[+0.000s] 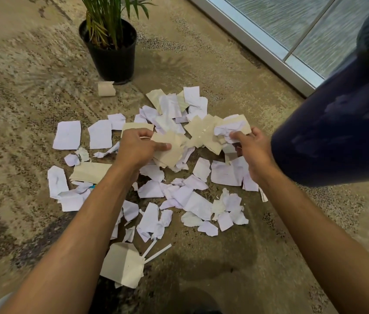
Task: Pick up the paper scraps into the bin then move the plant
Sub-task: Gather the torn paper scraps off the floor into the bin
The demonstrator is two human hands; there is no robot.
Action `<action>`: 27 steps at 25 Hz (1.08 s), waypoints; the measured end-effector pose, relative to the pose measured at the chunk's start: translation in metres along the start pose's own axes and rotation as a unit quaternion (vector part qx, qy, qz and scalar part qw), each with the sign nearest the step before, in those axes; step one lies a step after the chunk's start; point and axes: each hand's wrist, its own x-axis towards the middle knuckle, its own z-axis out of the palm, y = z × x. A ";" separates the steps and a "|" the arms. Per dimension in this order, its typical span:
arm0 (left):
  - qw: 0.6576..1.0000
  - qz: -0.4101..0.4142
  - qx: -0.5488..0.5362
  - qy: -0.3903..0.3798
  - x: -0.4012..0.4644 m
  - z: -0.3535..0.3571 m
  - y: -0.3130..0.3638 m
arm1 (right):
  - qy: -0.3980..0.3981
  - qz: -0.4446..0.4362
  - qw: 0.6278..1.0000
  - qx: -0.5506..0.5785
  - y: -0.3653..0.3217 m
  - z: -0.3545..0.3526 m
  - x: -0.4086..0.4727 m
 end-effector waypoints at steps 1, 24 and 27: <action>1.000 -0.007 0.011 0.015 0.003 0.002 -0.004 | -0.016 -0.012 0.999 -0.040 -0.002 0.004 0.007; 0.961 0.109 0.253 0.016 0.004 0.017 -0.015 | -0.213 -0.202 0.883 -0.366 -0.031 0.038 0.024; 0.964 0.086 0.253 -0.014 0.004 0.010 -0.008 | -0.241 -0.196 0.878 -0.363 -0.035 0.033 0.021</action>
